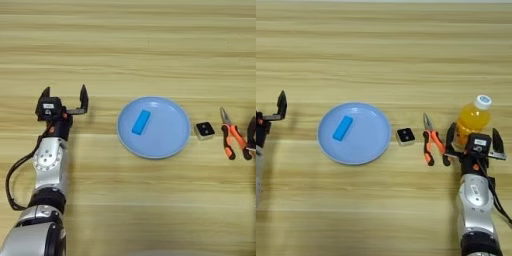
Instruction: Move the objects on the table
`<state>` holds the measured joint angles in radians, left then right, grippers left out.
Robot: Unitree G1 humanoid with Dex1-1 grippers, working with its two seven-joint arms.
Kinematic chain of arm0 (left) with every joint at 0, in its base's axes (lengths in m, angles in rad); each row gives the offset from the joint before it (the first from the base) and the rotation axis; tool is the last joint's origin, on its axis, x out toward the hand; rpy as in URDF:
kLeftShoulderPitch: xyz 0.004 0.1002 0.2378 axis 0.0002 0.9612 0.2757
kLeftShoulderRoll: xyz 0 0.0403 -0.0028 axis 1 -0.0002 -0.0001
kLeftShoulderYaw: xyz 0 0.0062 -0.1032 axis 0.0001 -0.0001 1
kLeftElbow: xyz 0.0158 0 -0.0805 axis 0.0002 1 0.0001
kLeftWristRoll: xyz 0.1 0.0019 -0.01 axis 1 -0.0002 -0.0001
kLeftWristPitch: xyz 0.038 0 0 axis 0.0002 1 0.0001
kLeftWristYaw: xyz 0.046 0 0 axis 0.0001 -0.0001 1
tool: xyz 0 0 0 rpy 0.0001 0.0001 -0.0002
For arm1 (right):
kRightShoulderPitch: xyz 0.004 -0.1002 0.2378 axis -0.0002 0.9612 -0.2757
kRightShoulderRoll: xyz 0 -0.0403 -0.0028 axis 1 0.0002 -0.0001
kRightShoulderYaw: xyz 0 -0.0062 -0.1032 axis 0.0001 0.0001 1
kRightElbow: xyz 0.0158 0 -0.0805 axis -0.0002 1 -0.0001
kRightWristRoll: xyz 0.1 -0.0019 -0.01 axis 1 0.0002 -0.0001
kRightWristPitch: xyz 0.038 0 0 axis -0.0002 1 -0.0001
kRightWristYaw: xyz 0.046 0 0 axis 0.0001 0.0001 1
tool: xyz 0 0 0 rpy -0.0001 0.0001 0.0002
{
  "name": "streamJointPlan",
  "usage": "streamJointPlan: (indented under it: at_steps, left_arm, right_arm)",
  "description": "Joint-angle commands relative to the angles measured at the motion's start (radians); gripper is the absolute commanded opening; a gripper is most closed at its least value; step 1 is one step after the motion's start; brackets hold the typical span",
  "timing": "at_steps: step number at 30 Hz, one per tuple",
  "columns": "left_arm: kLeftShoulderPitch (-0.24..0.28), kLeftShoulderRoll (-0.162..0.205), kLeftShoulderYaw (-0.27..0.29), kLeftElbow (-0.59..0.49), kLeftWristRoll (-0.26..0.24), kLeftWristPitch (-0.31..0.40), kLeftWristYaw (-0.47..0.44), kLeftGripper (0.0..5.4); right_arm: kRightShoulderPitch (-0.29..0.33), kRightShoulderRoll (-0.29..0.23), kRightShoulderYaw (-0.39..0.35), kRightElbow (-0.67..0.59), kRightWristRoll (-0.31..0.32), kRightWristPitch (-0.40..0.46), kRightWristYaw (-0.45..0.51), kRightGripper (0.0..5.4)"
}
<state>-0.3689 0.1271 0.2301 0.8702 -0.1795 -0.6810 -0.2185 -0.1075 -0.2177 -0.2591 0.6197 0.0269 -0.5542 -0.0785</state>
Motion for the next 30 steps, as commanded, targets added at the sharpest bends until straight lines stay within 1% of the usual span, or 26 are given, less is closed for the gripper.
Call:
streamJointPlan:
  at_steps: [1, 5, 8, 10, 12, 14, 17, 25, 30]
  left_arm:
    - [-0.023, 0.005, 0.002, 0.051, 0.009, -0.001, 0.006, 5.4]
    - [-0.033, 0.012, 0.005, 0.092, 0.015, -0.005, 0.013, 5.4]
    - [-0.039, 0.025, -0.003, 0.125, 0.046, -0.016, 0.043, 5.4]
    - [-0.043, 0.029, -0.006, 0.142, 0.056, -0.02, 0.055, 5.4]
    - [-0.046, 0.034, -0.011, 0.154, 0.069, -0.026, 0.07, 5.4]
    - [-0.05, 0.036, -0.012, 0.164, 0.078, -0.031, 0.079, 5.4]
    - [-0.054, 0.04, -0.015, 0.177, 0.087, -0.039, 0.088, 5.4]
    - [-0.06, 0.042, -0.018, 0.189, 0.086, -0.045, 0.086, 5.4]
    - [-0.061, 0.042, -0.019, 0.191, 0.087, -0.047, 0.087, 5.4]
  right_arm:
    - [0.028, 0.015, 0.015, -0.057, -0.006, 0.041, -0.003, 5.36]
    - [0.051, 0.026, 0.027, -0.102, -0.008, 0.062, 0.0, 5.36]
    - [0.075, 0.037, 0.035, -0.143, -0.005, 0.086, 0.006, 5.36]
    - [0.09, 0.043, 0.039, -0.165, -0.001, 0.098, 0.008, 5.36]
    - [0.111, 0.051, 0.046, -0.197, -0.001, 0.111, 0.012, 5.36]
    - [0.142, 0.065, 0.055, -0.247, 0.016, 0.14, 0.03, 5.36]
    - [0.181, 0.074, 0.063, -0.294, 0.011, 0.172, 0.035, 5.36]
    - [0.244, 0.097, 0.089, -0.397, 0.02, 0.256, 0.064, 5.36]
    - [0.284, 0.109, 0.125, -0.508, 0.005, 0.306, 0.082, 5.36]
